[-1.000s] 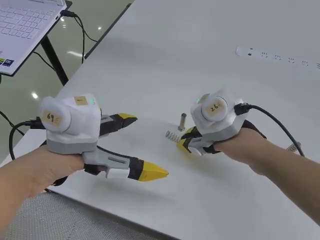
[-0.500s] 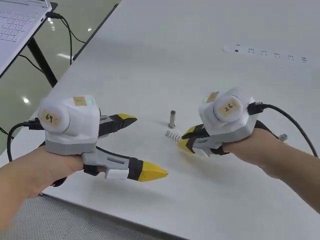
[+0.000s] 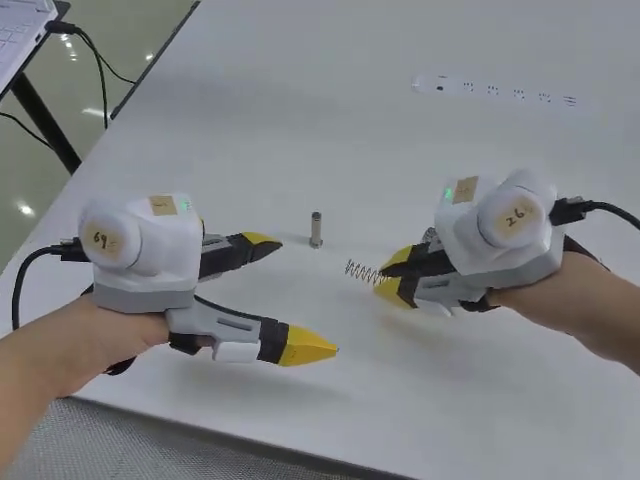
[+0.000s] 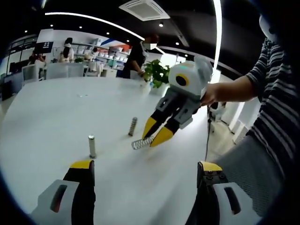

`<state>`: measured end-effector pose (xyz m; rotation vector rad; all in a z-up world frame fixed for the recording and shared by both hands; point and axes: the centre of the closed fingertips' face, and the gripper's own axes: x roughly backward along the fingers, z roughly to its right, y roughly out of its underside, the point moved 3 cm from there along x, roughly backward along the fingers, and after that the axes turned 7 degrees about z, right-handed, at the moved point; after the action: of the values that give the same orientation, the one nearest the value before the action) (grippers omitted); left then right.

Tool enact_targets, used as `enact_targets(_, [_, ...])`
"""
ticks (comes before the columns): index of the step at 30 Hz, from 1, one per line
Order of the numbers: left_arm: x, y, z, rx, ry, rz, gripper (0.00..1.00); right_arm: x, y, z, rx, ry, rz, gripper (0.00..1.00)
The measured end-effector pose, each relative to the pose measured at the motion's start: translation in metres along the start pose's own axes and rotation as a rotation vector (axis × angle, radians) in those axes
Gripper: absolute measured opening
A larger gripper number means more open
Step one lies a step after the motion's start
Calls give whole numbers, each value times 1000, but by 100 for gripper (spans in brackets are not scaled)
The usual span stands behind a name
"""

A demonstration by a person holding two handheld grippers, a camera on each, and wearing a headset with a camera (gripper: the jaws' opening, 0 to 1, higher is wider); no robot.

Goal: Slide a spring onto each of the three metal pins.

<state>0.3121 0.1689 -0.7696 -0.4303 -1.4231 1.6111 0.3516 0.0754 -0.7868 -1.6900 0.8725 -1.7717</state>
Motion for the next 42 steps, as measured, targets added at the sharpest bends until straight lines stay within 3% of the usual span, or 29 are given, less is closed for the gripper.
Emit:
enact_targets(8, [-11,2,7,-15,53,-14,79,11,2,-7,82,-18,4,8])
enact_targets(17, [-25,-3,12,-59,122,12,54,16,-1,-15,202,-30,9,8])
enact_targets(26, [-41,-4,20,-109,172,13,37,21,1,-26,236,-61,8,8])
enact_targets(42, [-49,-9,33,-159,263,14,11,30,-3,-31,219,-64,40,8])
